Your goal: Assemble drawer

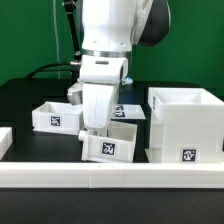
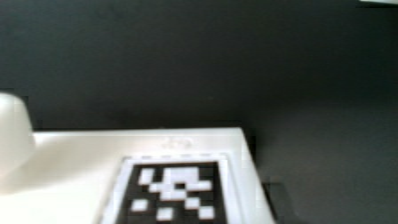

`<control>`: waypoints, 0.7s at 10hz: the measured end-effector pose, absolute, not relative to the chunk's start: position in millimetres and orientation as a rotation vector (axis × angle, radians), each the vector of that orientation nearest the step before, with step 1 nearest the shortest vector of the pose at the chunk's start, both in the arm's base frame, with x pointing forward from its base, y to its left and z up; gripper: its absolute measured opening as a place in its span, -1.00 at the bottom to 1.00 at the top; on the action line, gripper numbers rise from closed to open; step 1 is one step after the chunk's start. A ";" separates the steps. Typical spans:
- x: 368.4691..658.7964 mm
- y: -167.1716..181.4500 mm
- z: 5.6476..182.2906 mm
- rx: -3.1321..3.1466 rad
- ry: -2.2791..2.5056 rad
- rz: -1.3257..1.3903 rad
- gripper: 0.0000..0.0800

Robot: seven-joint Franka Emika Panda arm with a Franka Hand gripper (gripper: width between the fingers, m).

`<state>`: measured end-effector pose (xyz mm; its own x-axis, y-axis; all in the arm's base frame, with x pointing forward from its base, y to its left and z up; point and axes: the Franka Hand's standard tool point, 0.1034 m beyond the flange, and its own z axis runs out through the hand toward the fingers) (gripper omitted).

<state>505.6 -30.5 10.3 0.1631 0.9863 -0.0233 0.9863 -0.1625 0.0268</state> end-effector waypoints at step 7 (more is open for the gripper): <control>505.3 -59.9 11.6 2.327 2.101 0.021 -0.90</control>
Offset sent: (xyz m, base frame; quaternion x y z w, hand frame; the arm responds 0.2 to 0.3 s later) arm 0.0107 0.0081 0.0012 -0.0051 -0.0020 -0.0360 0.9993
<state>505.3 -59.9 11.6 0.1018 0.9948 0.0055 0.9947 -0.1019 0.0139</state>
